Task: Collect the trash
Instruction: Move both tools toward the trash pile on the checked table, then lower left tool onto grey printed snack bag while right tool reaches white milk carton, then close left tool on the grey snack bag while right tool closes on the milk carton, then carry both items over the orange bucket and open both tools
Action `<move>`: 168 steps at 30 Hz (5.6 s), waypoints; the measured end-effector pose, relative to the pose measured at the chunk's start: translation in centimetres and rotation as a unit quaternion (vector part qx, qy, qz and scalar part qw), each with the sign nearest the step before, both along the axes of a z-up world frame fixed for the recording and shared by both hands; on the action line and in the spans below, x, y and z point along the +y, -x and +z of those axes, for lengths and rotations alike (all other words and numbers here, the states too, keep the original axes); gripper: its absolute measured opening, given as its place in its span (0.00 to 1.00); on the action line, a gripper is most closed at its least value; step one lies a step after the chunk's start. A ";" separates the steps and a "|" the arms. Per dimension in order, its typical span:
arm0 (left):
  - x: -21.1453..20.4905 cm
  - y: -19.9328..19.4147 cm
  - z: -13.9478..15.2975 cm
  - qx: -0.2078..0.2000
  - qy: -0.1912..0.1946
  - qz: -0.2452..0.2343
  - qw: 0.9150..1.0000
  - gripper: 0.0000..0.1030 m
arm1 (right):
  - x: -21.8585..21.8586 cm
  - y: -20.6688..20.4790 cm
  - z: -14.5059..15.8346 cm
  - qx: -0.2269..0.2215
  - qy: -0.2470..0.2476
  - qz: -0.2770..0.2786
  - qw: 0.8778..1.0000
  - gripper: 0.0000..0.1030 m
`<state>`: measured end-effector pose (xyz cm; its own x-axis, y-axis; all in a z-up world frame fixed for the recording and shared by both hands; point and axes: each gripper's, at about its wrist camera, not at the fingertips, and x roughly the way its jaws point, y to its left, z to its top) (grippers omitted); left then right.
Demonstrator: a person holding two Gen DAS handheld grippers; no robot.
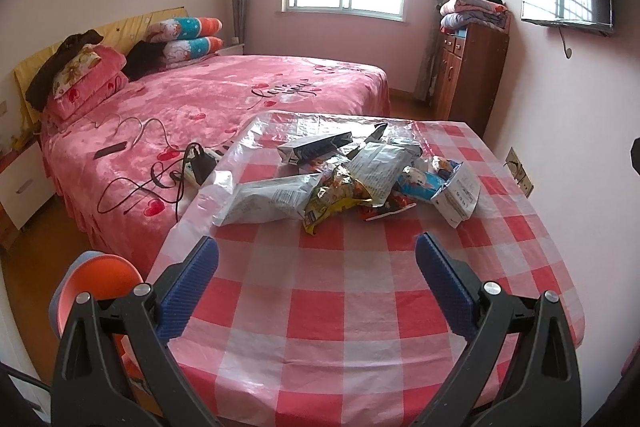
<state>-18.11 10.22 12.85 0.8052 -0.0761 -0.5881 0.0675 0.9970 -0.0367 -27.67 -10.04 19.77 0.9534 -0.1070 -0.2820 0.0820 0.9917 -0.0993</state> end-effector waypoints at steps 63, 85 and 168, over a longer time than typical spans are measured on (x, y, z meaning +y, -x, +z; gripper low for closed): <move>7.6 -21.8 -10.0 0.222 0.234 0.112 0.940 0.96 | -10.4 -22.9 -14.6 0.270 -0.337 0.063 0.900 0.85; 6.2 -26.7 -11.6 0.238 0.132 0.183 0.945 0.72 | -9.9 -26.5 -15.8 0.284 -0.317 0.041 0.904 0.85; 16.4 -6.3 -7.4 0.117 0.171 0.074 0.976 0.36 | 7.0 -15.9 -11.3 0.279 -0.145 0.193 0.930 0.65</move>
<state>-11.83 26.62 5.41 0.6695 -0.1935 -0.7172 -0.1252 0.9223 -0.3657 -11.73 -3.08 8.45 0.6022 0.3700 -0.7075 -0.2694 0.9283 0.2561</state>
